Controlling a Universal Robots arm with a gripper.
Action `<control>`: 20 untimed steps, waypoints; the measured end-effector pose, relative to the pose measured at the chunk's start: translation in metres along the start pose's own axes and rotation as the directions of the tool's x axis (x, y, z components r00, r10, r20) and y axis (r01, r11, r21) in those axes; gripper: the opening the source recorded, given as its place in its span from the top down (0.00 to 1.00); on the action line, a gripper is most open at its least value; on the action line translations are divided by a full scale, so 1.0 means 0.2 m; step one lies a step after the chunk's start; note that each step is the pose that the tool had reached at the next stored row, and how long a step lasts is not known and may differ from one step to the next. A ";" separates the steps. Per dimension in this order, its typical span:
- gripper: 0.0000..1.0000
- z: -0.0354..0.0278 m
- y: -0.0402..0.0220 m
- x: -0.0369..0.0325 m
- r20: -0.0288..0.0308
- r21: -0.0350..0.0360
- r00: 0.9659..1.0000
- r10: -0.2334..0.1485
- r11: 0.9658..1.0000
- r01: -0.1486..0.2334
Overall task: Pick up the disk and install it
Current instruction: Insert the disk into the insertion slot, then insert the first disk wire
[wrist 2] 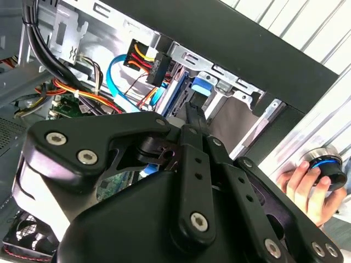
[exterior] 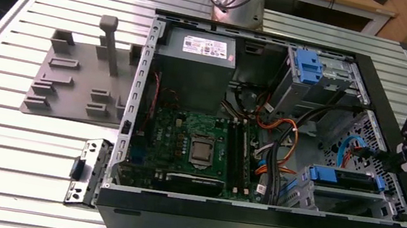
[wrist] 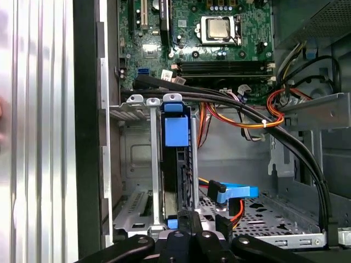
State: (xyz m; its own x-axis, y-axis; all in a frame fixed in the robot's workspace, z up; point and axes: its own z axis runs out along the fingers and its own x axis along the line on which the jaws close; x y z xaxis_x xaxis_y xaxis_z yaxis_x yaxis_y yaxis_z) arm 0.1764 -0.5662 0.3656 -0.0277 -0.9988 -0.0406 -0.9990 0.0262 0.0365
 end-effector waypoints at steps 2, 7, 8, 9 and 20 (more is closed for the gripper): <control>0.90 0.000 0.000 0.000 0.000 0.000 1.000 0.000 1.000 0.000; 0.90 0.000 -0.001 0.000 0.000 0.000 1.000 0.000 1.000 0.000; 0.89 0.000 -0.001 0.000 0.000 0.000 1.000 0.000 1.000 0.000; 0.83 0.000 -0.001 0.000 0.000 0.000 1.000 0.000 1.000 0.000; 0.59 0.000 -0.002 0.000 0.000 0.000 1.000 0.000 1.000 0.000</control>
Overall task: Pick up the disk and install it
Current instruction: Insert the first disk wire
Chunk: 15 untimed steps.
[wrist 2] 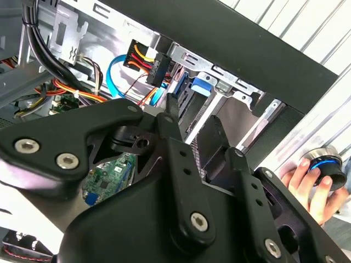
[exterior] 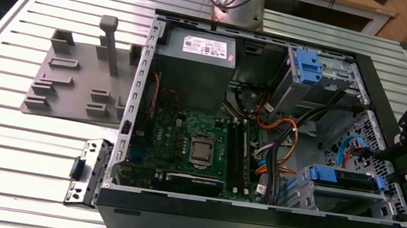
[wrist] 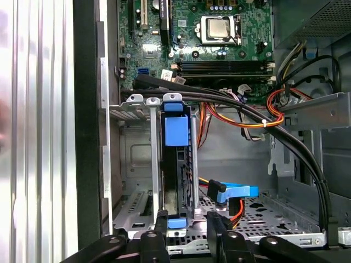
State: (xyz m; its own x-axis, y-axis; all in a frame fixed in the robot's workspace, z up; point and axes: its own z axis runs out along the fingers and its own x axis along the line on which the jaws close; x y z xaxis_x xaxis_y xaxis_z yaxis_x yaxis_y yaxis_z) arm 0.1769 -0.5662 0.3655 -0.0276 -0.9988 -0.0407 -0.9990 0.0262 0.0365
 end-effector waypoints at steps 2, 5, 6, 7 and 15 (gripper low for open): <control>0.59 0.000 0.000 0.000 0.000 0.000 1.000 0.000 1.000 0.000; 0.59 0.001 0.000 -0.003 0.000 0.000 1.000 0.000 1.000 0.000; 0.59 0.001 0.000 -0.006 0.000 0.000 1.000 0.000 1.000 0.000; 0.59 0.002 0.000 -0.009 0.000 0.000 1.000 0.000 1.000 0.000; 0.59 0.009 0.000 -0.037 0.000 0.000 1.000 0.000 1.000 0.000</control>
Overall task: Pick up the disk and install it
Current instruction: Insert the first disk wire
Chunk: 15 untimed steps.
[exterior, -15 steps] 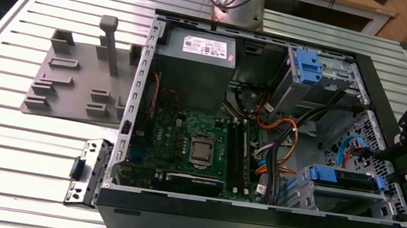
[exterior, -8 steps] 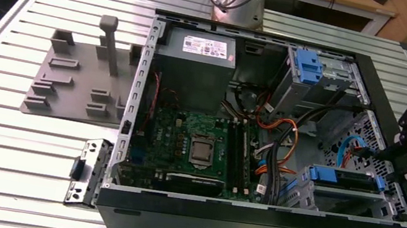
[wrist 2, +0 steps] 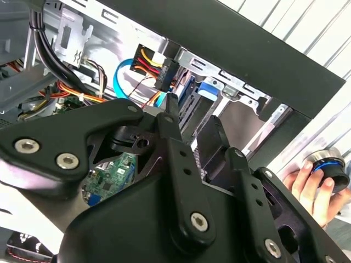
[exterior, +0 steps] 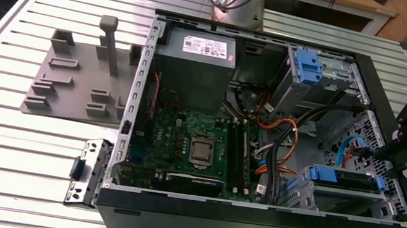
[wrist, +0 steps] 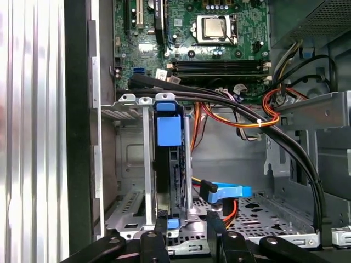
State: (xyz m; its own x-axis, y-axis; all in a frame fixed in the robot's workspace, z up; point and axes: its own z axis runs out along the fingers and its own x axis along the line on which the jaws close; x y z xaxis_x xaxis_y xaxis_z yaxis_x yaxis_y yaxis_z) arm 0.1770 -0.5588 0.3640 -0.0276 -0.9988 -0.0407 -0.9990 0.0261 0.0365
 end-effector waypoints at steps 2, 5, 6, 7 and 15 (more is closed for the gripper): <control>0.59 0.003 0.000 -0.009 0.000 0.000 1.000 0.000 1.000 0.000; 0.59 0.006 -0.001 -0.022 0.000 0.000 1.000 0.000 1.000 0.000; 0.59 0.008 -0.001 -0.027 0.000 0.000 1.000 0.000 1.000 0.000; 0.59 0.009 -0.001 -0.033 0.000 0.000 1.000 0.000 1.000 0.000; 0.59 0.020 -0.004 -0.081 0.000 0.000 1.000 0.000 1.000 0.000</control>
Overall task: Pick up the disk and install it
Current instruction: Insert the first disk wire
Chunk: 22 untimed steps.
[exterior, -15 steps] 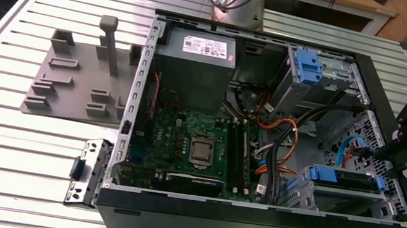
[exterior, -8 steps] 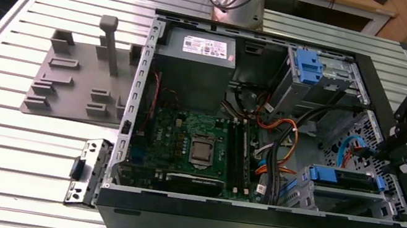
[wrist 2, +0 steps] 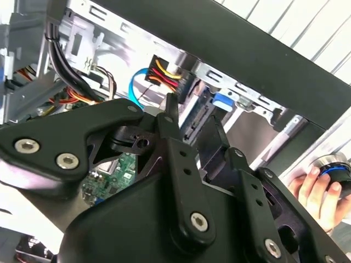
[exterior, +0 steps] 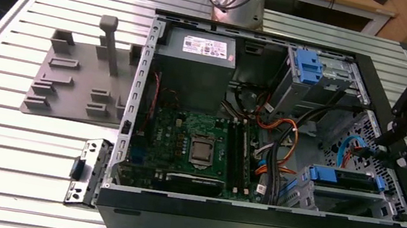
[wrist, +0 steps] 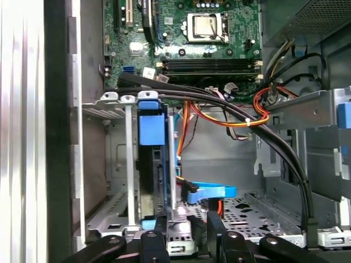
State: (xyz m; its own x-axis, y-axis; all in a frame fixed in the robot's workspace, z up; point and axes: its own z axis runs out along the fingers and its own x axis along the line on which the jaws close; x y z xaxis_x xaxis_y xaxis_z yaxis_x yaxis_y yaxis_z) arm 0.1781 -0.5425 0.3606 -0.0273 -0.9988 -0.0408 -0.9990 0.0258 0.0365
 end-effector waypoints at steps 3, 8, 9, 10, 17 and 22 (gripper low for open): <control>0.59 0.003 -0.002 -0.031 0.000 0.000 1.000 0.000 1.000 0.000; 0.59 0.025 -0.021 -0.055 -0.006 0.000 1.000 -0.001 1.000 0.001; 0.59 0.031 -0.025 -0.059 -0.007 0.000 1.000 -0.001 1.000 0.001; 0.59 0.037 -0.029 -0.062 -0.009 0.000 1.000 -0.002 1.000 0.002; 0.59 0.084 -0.067 -0.074 -0.027 0.001 1.000 -0.004 1.000 0.004; 0.59 0.085 -0.069 -0.074 -0.030 0.001 1.000 -0.004 1.000 0.004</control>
State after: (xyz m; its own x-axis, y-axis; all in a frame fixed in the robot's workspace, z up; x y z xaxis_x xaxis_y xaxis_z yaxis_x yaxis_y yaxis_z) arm 0.1917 -0.5274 0.3438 -0.0221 -0.9997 -0.0113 -0.9991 0.0217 0.0358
